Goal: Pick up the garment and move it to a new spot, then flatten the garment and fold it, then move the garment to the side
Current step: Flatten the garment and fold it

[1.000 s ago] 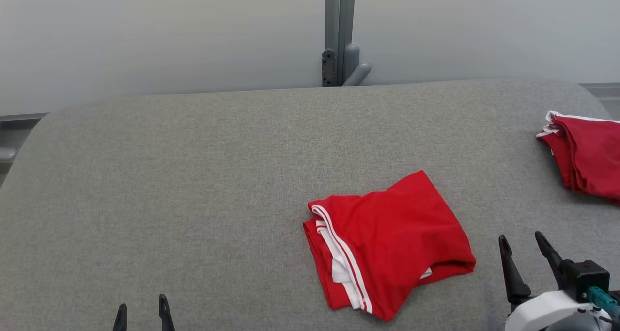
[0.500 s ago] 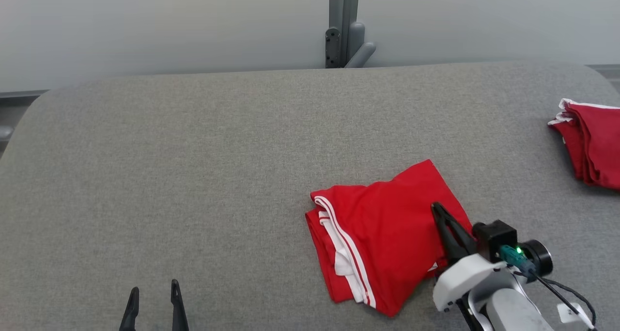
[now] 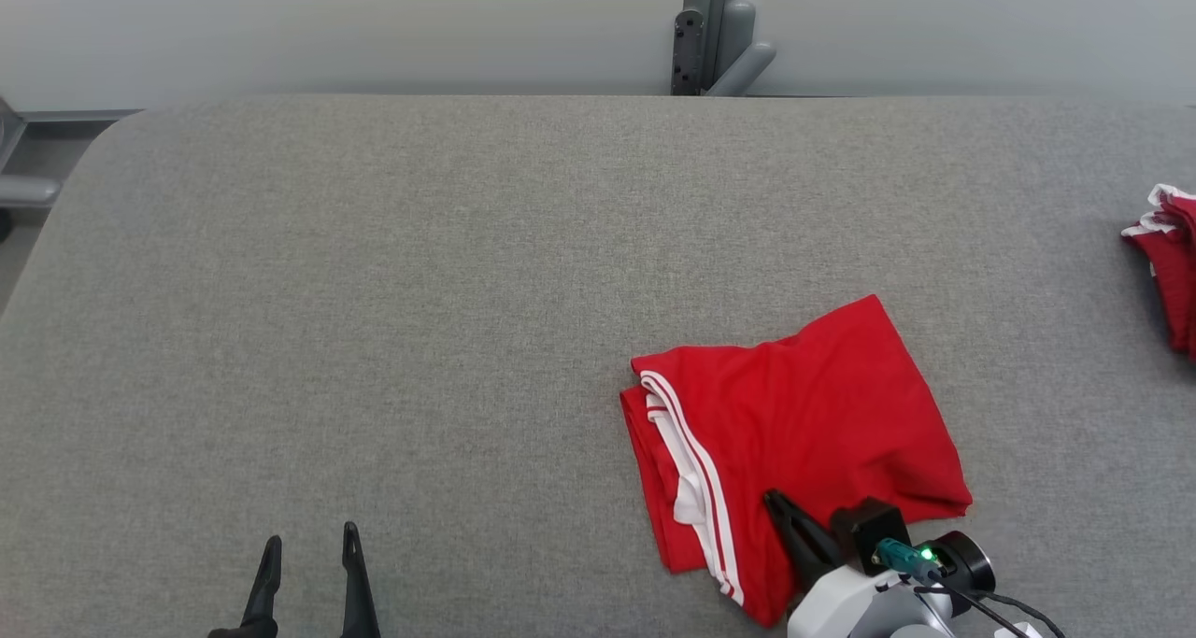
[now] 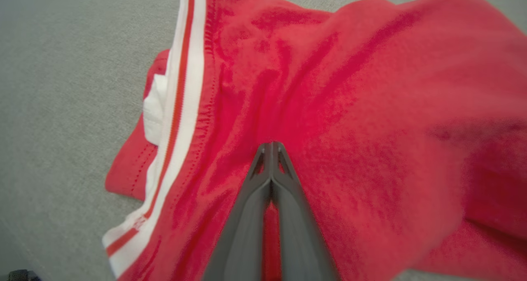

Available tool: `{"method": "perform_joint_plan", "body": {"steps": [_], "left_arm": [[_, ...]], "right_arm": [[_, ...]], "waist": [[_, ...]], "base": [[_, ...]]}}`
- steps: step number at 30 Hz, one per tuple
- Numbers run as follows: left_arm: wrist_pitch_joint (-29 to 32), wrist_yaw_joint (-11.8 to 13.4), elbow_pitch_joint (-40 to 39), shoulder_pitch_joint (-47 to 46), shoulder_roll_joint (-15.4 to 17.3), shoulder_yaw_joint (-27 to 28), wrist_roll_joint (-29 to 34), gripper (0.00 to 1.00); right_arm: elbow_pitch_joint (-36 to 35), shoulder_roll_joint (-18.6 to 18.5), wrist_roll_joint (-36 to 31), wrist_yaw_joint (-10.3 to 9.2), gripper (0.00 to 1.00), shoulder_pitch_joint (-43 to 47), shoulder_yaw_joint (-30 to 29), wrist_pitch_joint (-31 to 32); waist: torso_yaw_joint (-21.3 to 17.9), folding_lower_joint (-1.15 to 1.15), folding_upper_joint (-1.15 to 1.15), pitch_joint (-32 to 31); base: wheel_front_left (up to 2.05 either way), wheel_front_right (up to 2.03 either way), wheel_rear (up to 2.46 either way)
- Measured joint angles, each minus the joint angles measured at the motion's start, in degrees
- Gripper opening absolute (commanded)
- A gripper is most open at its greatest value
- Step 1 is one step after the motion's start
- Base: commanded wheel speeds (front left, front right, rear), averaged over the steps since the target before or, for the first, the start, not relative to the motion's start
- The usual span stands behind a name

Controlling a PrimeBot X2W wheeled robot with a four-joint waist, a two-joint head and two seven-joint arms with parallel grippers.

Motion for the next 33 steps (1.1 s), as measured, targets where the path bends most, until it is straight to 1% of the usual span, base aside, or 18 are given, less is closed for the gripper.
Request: {"method": "perform_joint_plan", "body": {"steps": [4, 7, 8, 9, 11, 14, 18, 20, 23, 26, 28, 29, 30, 32, 33], "left_arm": [[0.0, 0.0, -0.1, -0.4, 0.0, 0.0, -0.1, 1.0], [0.0, 0.0, 0.0, -0.9, 0.0, -0.1, -0.1, 1.0], [0.0, 0.0, 0.1, -1.1, 0.0, -0.1, -0.1, 1.0], [0.0, 0.0, 0.4, -1.5, 0.0, -0.3, 0.0, 1.0], [0.0, 0.0, 0.5, -1.8, 0.0, -0.4, 0.0, 1.0], [0.0, 0.0, 0.7, -1.9, 0.0, -0.5, 0.0, 1.0], [0.0, 0.3, 0.7, -1.7, 0.0, -0.5, 0.0, 1.0], [0.0, 0.6, 0.6, -1.1, 0.0, -0.2, 0.0, 1.0], [0.0, 0.9, 0.2, -0.3, 0.0, 0.7, -0.1, 1.0], [0.0, 0.9, -0.6, 0.2, 0.0, 1.8, -0.1, 1.0], [0.0, 0.9, -1.2, 0.7, 0.0, 2.4, -0.1, 1.0], [0.0, 0.9, -1.4, 1.0, 0.0, 2.7, -0.1, 1.0], [0.0, 0.9, -1.5, 1.3, 0.0, 3.1, -0.1, 1.0], [0.0, 0.8, -1.8, 1.6, 0.0, 3.6, -0.1, 1.0], [0.0, 0.8, -2.0, 1.8, 0.0, 3.9, -0.1, 1.0]], "right_arm": [[0.5, 0.6, 1.4, 0.0, 0.0, 0.0, 2.1, -0.1], [1.1, 0.8, 2.7, 0.0, 0.0, -1.7, 3.1, -0.2], [1.0, 0.8, 4.1, 0.0, 0.0, -2.2, 4.0, -0.2], [0.8, 0.8, 6.7, -0.01, 0.0, -3.3, 6.4, -0.1], [0.6, 0.9, 8.6, 0.0, 0.0, -4.3, 8.6, -0.1], [0.9, 0.9, 10.8, 0.0, 0.0, -5.5, 11.3, -0.1], [1.4, 0.9, 12.4, 0.0, 0.0, -6.2, 13.6, -0.1], [0.4, 1.0, 13.0, 0.0, 0.0, -6.3, 14.0, -0.1], [-2.9, 0.9, 13.4, 0.0, 0.0, -6.3, 13.9, -0.1], [-7.3, 1.0, 12.7, 0.0, 0.0, -5.8, 12.4, 0.0], [-10.3, 1.0, 11.3, 0.0, 0.0, -4.8, 10.3, 0.0], [-11.6, 1.0, 10.4, 0.0, 0.07, -4.1, 8.8, -0.1], [-13.1, 1.0, 9.3, 0.0, 0.18, -3.3, 7.1, -0.1], [-15.8, 0.6, 6.9, 0.0, 0.44, -1.8, 3.4, -0.1], [-17.1, 0.3, 5.9, 0.0, 0.44, -0.8, 1.4, 0.0]], "waist": [[0.4, 0.0, 0.0, 1.1], [0.5, 0.0, 0.0, 1.7], [0.5, 0.0, 0.0, 1.9], [0.7, 0.0, 0.0, 1.9], [0.9, 0.0, 0.0, 1.8], [1.2, 0.0, 0.0, 1.5], [1.3, 0.0, 0.0, 0.7], [1.1, 0.0, 0.0, 0.3], [0.3, 0.0, 0.0, -0.3], [-0.9, 0.0, 0.0, -1.1], [-1.7, 0.0, 0.0, -1.6], [-2.2, 0.0, 0.0, -1.9], [-2.7, 0.0, 0.0, -2.2], [-3.7, 0.0, 0.0, -2.7], [-4.2, 0.0, 0.0, -3.0]], "base": [[0.0, 0.0, 0.0], [0.0, 0.0, 0.0], [0.0, 0.0, 0.0], [0.0, 0.0, 0.0], [0.0, 0.0, 0.0], [0.0, 0.0, 0.0], [0.0, 0.0, 0.0], [0.0, 0.0, 0.0], [0.0, 0.0, 0.0], [0.0, 0.0, 0.0], [0.0, 0.0, 0.0], [0.0, 0.0, 0.0], [0.0, 0.0, 0.0], [0.0, 0.0, 0.0], [0.0, 0.0, 0.0]]}}
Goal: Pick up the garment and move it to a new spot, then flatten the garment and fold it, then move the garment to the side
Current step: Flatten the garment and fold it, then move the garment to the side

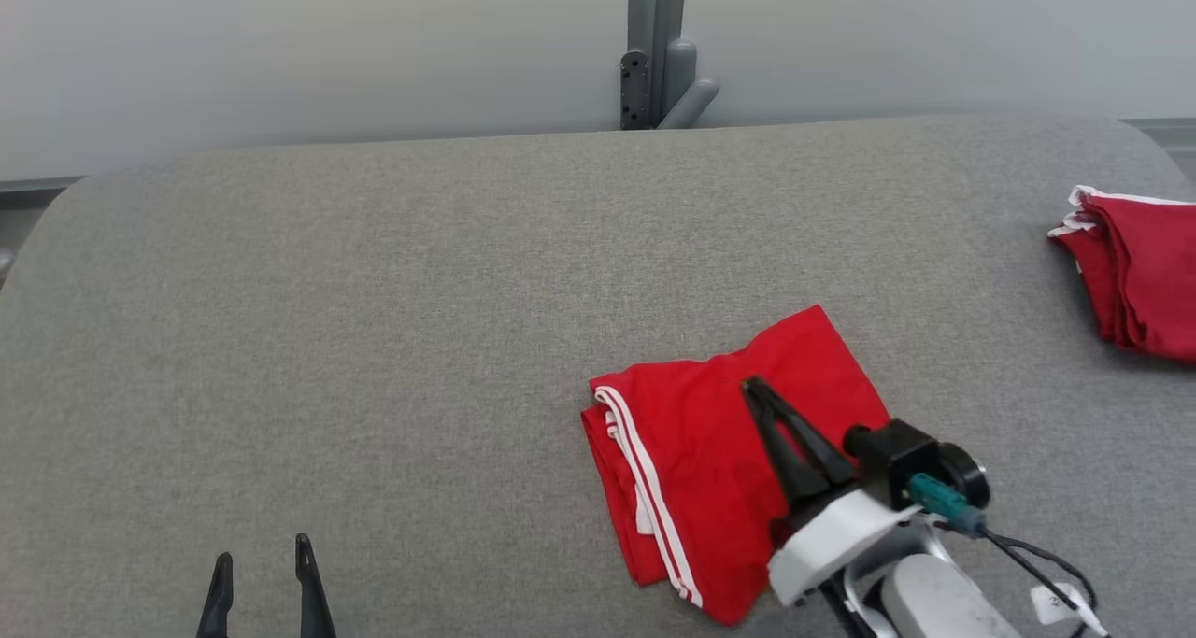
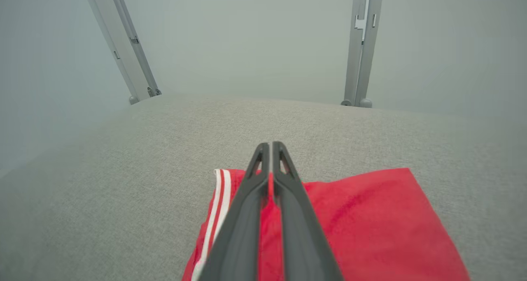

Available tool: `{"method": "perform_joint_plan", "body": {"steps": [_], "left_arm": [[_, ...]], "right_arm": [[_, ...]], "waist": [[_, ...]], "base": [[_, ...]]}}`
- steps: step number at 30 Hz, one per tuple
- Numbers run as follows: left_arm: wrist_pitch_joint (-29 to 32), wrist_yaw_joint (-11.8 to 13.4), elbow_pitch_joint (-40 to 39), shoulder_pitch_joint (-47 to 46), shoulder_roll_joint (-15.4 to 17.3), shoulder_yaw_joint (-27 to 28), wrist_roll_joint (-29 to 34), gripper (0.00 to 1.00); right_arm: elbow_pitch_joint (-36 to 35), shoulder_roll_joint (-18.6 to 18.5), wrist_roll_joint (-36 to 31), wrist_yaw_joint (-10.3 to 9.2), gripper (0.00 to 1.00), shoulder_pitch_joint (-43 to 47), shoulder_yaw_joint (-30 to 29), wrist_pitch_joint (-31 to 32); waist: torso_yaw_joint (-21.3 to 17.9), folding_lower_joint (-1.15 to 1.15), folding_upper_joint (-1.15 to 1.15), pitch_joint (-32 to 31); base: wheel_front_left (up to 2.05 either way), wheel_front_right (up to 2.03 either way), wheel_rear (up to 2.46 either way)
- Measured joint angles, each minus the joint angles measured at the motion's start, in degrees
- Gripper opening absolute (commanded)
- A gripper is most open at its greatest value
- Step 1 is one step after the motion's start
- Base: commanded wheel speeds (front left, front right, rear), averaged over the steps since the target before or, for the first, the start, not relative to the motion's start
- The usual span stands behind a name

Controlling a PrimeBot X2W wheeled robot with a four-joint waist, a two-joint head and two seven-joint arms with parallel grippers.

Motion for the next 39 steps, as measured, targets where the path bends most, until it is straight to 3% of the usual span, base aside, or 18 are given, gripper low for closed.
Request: {"method": "perform_joint_plan", "body": {"steps": [1, 2, 3, 6, 11, 18, 24, 34, 39], "left_arm": [[0.0, 0.0, -0.2, 0.1, 0.0, 0.3, 0.0, 1.0], [0.0, 0.0, -0.4, 0.2, 0.0, 0.5, 0.0, 1.0], [0.0, 0.0, -0.9, 0.3, 0.0, 0.8, 0.1, 1.0], [0.0, -0.3, -2.9, 0.2, 0.0, 1.4, 0.0, 1.0], [0.0, -1.2, -4.6, 0.2, 0.0, 1.9, 0.8, 1.0], [0.0, -2.7, -5.0, 0.3, 0.0, 1.9, 1.8, 1.0], [0.0, -6.4, -2.9, 0.4, 0.0, 1.1, 2.9, 1.0], [0.0, -8.0, -0.7, 0.4, 0.0, 1.3, 3.6, 1.0], [0.0, -8.7, -0.3, 0.5, 0.0, 1.4, 3.7, 1.0]], "right_arm": [[-1.3, -0.4, -0.9, 0.0, 0.56, 1.0, -2.0, 0.0], [-2.7, -1.0, -1.5, 0.0, 0.86, 2.1, -4.0, 0.0], [-4.1, -1.6, -1.8, -0.01, 1.0, 3.1, -6.0, 0.0], [-7.6, -4.2, -4.7, 0.0, 1.0, 5.4, -10.0, 0.0], [-10.6, -5.4, -5.9, 0.0, 1.0, 8.7, -16.4, 0.0], [-10.7, -4.6, -6.6, 0.0, 1.0, 12.9, -22.0, 0.0], [-7.8, -3.0, -6.6, 0.0, 1.0, 13.5, -20.8, 0.0], [-6.5, -2.0, -4.9, 0.0, 1.0, 12.4, -19.6, 0.0], [-4.0, -5.3, -1.7, 0.0, 1.0, 7.4, -16.2, 1.6]], "waist": [[-0.5, 0.0, 0.0, -0.3], [-0.9, 0.0, 0.0, -0.6], [-1.4, 0.0, 0.0, -0.8], [-2.6, 0.0, 0.0, -1.5], [-3.5, 0.0, 0.0, -2.4], [-3.6, 0.0, 0.0, -3.5], [-3.3, 0.0, 0.0, -3.9], [-2.5, 0.0, 0.0, -3.7], [-2.5, 0.0, 0.0, -3.2]], "base": [[0.0, 0.0, 0.0], [0.0, 0.0, 0.0], [0.0, 0.0, 0.0], [0.0, 0.0, 0.0], [0.0, 0.0, 0.0], [0.0, 0.0, 0.0], [0.0, 0.0, 0.0], [0.0, 0.0, 0.0], [0.0, 0.0, 0.0]]}}
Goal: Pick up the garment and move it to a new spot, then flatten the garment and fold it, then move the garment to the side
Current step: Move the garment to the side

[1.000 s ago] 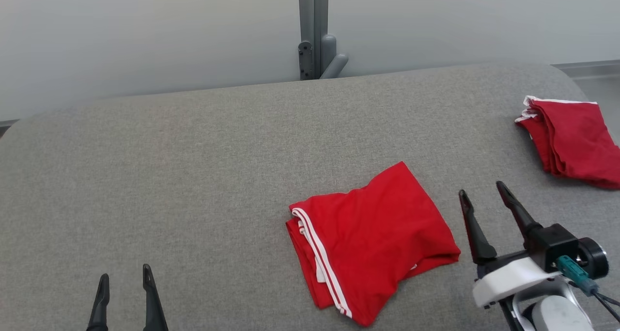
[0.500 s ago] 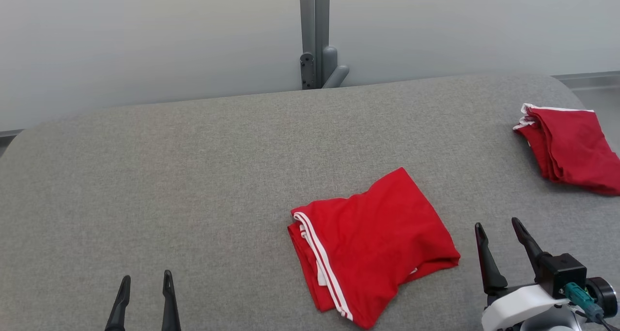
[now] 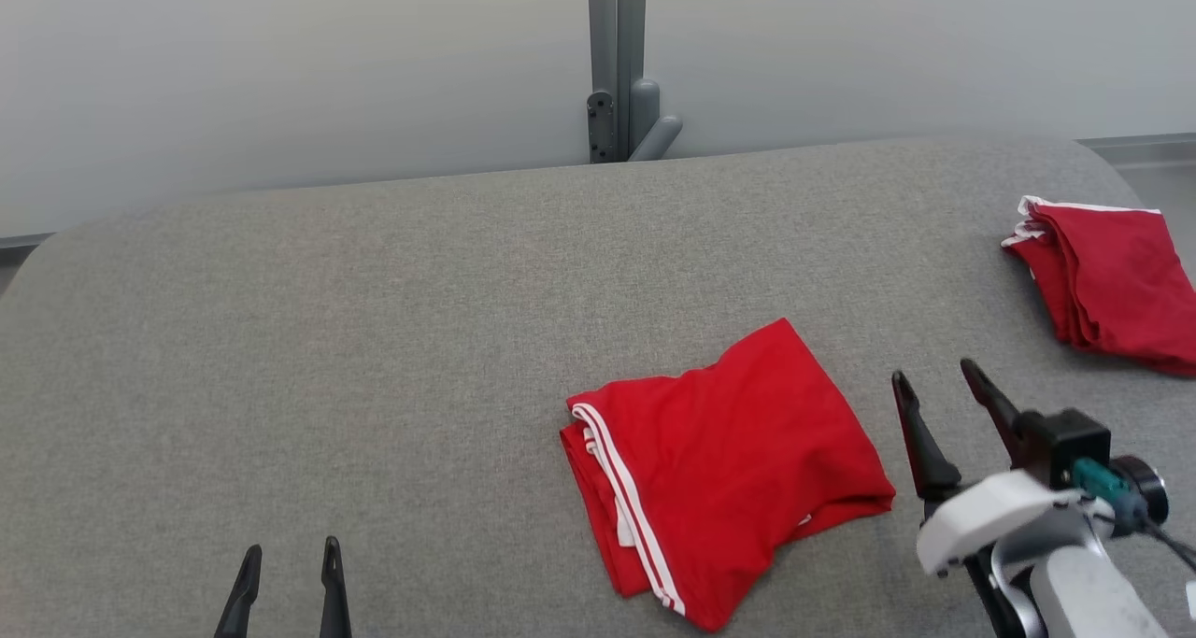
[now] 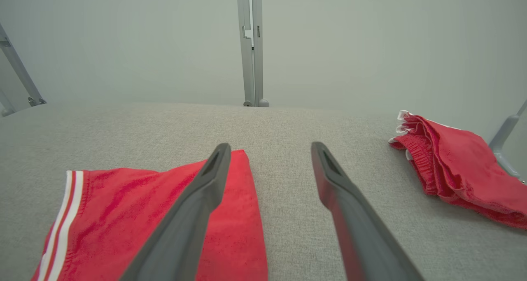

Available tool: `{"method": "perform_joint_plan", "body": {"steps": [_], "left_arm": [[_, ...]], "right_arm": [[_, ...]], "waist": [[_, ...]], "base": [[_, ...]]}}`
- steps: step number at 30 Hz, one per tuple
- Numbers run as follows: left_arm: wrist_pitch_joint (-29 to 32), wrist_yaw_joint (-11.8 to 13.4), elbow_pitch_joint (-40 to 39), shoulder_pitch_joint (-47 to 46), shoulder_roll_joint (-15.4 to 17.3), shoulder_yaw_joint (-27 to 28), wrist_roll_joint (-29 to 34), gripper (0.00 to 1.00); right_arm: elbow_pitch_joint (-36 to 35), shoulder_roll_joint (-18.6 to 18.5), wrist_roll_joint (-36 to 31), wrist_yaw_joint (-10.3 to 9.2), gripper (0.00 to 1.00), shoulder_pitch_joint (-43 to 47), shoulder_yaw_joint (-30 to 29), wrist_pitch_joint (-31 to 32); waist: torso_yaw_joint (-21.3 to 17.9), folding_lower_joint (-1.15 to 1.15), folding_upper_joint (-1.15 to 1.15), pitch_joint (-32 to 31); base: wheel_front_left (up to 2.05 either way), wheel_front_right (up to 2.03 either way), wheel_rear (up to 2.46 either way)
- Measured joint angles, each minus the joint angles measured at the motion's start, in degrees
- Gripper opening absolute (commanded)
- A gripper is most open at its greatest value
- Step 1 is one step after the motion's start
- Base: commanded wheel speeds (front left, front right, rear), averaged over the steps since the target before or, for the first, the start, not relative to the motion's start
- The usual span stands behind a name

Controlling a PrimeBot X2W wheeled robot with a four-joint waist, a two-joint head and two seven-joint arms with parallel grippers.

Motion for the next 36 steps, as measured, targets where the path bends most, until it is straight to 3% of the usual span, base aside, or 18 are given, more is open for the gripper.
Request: {"method": "perform_joint_plan", "body": {"steps": [5, 10, 14, 21, 23, 28, 36], "left_arm": [[0.0, -0.2, 0.3, 0.0, 0.0, -0.4, 0.0, 1.0], [0.0, -0.2, 0.4, -2.4, 0.0, -1.6, 0.1, 1.0], [0.0, -0.2, 0.5, -4.5, 0.0, -3.1, 0.8, 1.0], [0.0, 0.4, 0.7, -6.6, 0.0, -3.2, 1.0, 1.0], [0.0, 0.4, 0.8, -6.6, 0.0, -3.0, 1.0, 1.0], [0.0, 1.1, 0.3, -6.6, 0.0, -2.6, 1.1, 1.0], [0.0, 1.0, -0.6, -5.8, 0.0, -0.9, 1.4, 1.0]], "right_arm": [[1.1, -2.8, 3.0, 0.01, 1.0, -8.6, 2.6, 12.0], [6.7, -4.0, -0.1, -0.02, 1.0, -14.0, 3.8, 23.7], [12.5, -1.2, 0.2, 0.01, 1.0, -16.5, 4.4, 26.0], [20.9, 1.0, 1.5, -0.04, 1.0, -19.6, 4.4, 24.0], [21.9, 1.4, 4.8, -0.07, 0.0, -20.7, 5.9, 23.3], [21.3, 1.0, 12.4, -0.04, 0.0, -22.6, 10.5, 21.5], [19.3, -1.5, 17.3, 0.01, 0.0, -27.1, 15.7, 19.3]], "waist": [[-0.1, 0.0, 0.0, 1.5], [0.1, 0.0, 0.0, 4.6], [0.8, 0.0, 0.0, 7.6], [2.7, 0.0, 0.0, 11.3], [3.0, 0.0, 0.0, 11.8], [1.9, 0.0, 0.0, 12.0], [-6.1, 0.0, 0.0, 12.0]], "base": [[0.0, 0.0, 0.0], [0.0, 0.0, 0.0], [0.0, 0.0, 0.0], [0.0, 0.0, 0.0], [0.0, 0.0, 0.0], [0.0, 0.0, 0.0], [0.0, 0.0, 0.0]]}}
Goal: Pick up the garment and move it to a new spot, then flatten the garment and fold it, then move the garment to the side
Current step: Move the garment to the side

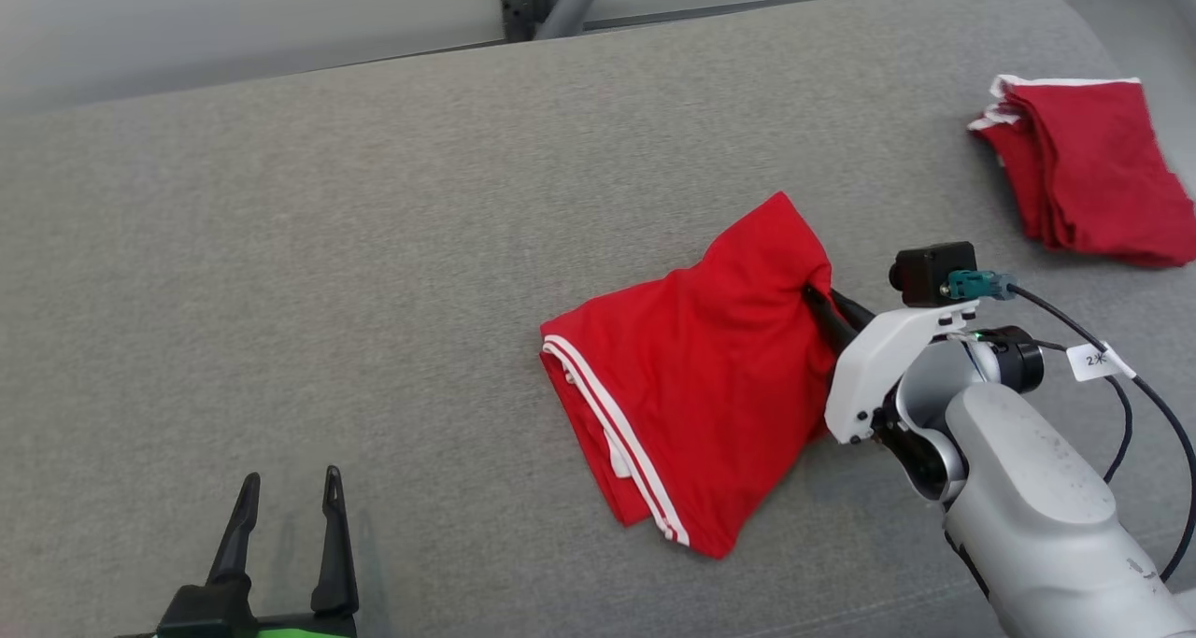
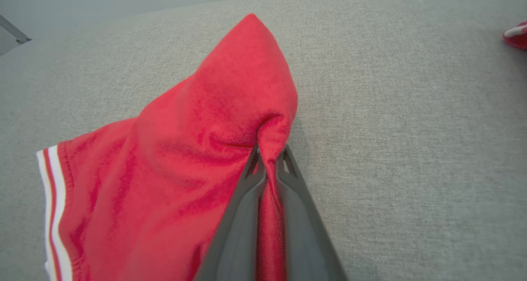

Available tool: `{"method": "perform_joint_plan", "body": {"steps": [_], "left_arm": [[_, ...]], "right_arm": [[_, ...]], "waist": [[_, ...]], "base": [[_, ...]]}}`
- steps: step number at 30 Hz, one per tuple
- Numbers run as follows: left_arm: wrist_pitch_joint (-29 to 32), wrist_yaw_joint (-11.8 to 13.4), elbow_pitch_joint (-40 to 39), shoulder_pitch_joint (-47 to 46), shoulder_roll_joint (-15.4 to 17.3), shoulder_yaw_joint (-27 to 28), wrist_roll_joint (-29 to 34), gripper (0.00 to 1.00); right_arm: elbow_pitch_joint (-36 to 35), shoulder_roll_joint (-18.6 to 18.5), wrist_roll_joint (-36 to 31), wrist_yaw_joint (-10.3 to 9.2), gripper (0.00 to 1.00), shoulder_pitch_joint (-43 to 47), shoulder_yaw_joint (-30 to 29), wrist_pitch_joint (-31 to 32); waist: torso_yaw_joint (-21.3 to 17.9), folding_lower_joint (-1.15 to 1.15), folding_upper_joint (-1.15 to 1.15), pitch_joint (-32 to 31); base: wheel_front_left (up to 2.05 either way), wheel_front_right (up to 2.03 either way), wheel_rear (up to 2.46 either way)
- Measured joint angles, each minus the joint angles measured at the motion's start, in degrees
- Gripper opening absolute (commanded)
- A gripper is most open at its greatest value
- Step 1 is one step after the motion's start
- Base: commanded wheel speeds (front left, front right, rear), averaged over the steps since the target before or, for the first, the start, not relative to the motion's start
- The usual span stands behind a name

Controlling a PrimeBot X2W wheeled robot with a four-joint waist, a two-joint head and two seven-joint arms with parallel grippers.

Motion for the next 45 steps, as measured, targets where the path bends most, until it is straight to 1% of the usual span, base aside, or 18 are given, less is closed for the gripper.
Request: {"method": "perform_joint_plan", "body": {"steps": [5, 9, 12, 15, 18, 21, 29, 34, 39, 45], "left_arm": [[0.0, -0.8, 0.0, -1.3, 0.1, 0.4, 1.3, 1.0], [0.0, -1.5, 0.1, -2.7, 0.2, 0.5, 2.0, 1.0], [0.0, -2.0, 0.7, -3.4, 0.2, 0.6, 1.9, 1.0], [0.0, -2.3, 1.0, -4.3, 0.2, 0.6, 2.0, 1.0], [0.0, -2.6, 1.6, -4.4, 0.2, 0.6, 2.0, 1.0], [0.0, -2.7, 2.1, -5.0, 0.2, 0.5, 1.9, 1.0], [0.0, -3.0, 2.5, -5.6, 0.2, 0.6, 1.9, 1.0], [0.0, -2.7, 2.4, -5.6, 0.1, 0.9, 1.8, 1.0], [0.0, -2.3, 2.2, -5.4, 0.1, 1.1, 1.7, 1.0], [0.0, -2.2, 2.2, -5.6, 0.1, 1.2, 1.8, 1.0]], "right_arm": [[-1.0, -1.1, 1.5, 0.0, 0.0, -2.9, -0.1, -1.0], [-2.9, -2.2, 2.7, -0.01, 0.0, -5.9, -0.1, -1.0], [-4.5, -3.2, 3.3, -0.01, 0.0, -9.0, -1.0, -0.6], [-5.8, -4.5, 3.5, -0.02, 0.0, -11.7, -2.1, 0.7], [-6.4, -5.5, 3.5, -0.01, 0.0, -13.5, -3.0, 2.1], [-6.1, -6.6, 3.5, -0.02, 0.0, -14.4, -4.5, 3.0], [-5.2, -7.3, 2.8, -0.02, 0.0, -17.0, -7.7, 3.9], [-5.3, -8.3, 1.0, -0.01, 0.0, -17.9, -11.1, 4.2], [-6.2, -8.9, -0.5, -0.02, 0.0, -17.9, -13.7, 6.2], [-6.4, -8.4, -1.8, -0.02, 0.0, -17.7, -15.8, 7.2]], "waist": [[-6.3, 0.0, 0.0, 0.0], [-10.5, 0.0, 0.0, 0.6], [-12.7, 0.0, 0.0, 1.4], [-13.7, 0.0, 0.0, 2.8], [-13.8, 0.0, 0.0, 4.3], [-13.1, 0.0, 0.0, 5.2], [-10.6, 0.0, 0.0, 6.0], [-9.5, 0.0, 0.0, 6.2], [-9.7, 0.0, 0.0, 6.5], [-10.3, 0.0, 0.0, 7.0]], "base": [[0.0, 0.0, 0.0], [0.0, 0.0, 0.0], [0.0, 0.0, 0.0], [0.0, 0.0, 0.0], [0.0, 0.0, 0.0], [0.0, 0.0, 0.0], [0.0, 0.0, 0.0], [0.0, 0.0, 0.0], [0.0, 0.0, 0.0], [0.0, 0.0, 0.0]]}}
